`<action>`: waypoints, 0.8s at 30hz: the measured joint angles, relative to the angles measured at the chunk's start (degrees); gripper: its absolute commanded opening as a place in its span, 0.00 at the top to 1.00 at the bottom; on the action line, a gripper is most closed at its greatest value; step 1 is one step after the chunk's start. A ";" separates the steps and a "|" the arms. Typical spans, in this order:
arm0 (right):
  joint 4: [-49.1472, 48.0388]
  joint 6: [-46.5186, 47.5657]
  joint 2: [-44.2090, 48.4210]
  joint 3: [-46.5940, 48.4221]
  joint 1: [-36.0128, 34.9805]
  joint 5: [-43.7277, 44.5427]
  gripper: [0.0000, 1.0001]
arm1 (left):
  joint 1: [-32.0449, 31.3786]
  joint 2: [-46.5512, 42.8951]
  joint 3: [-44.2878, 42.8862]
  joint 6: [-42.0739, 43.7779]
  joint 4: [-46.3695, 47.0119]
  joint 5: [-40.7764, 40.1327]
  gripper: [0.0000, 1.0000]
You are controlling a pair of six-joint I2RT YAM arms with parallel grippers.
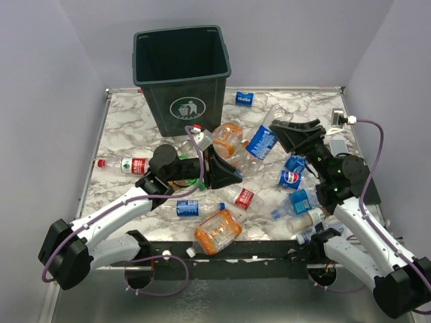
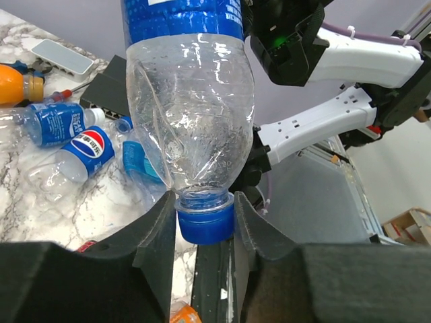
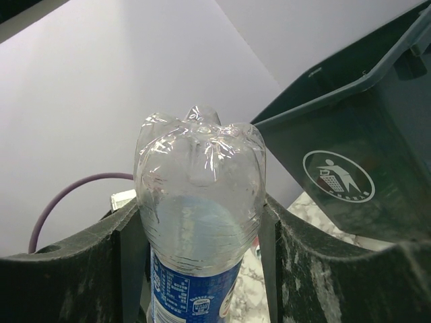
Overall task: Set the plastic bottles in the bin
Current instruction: Pick up the plastic bottle at the center of the board.
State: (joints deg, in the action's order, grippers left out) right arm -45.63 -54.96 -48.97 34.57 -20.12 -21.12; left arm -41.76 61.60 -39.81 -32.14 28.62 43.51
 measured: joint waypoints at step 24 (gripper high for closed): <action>60.13 23.98 6.21 32.26 0.00 2.32 0.00 | -1.86 -3.48 -1.33 23.19 -14.38 -21.35 1.00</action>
State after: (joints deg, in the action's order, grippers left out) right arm 14.50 -30.98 -42.76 66.83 -20.12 -18.81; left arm -43.62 58.13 -41.15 -8.95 14.24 22.15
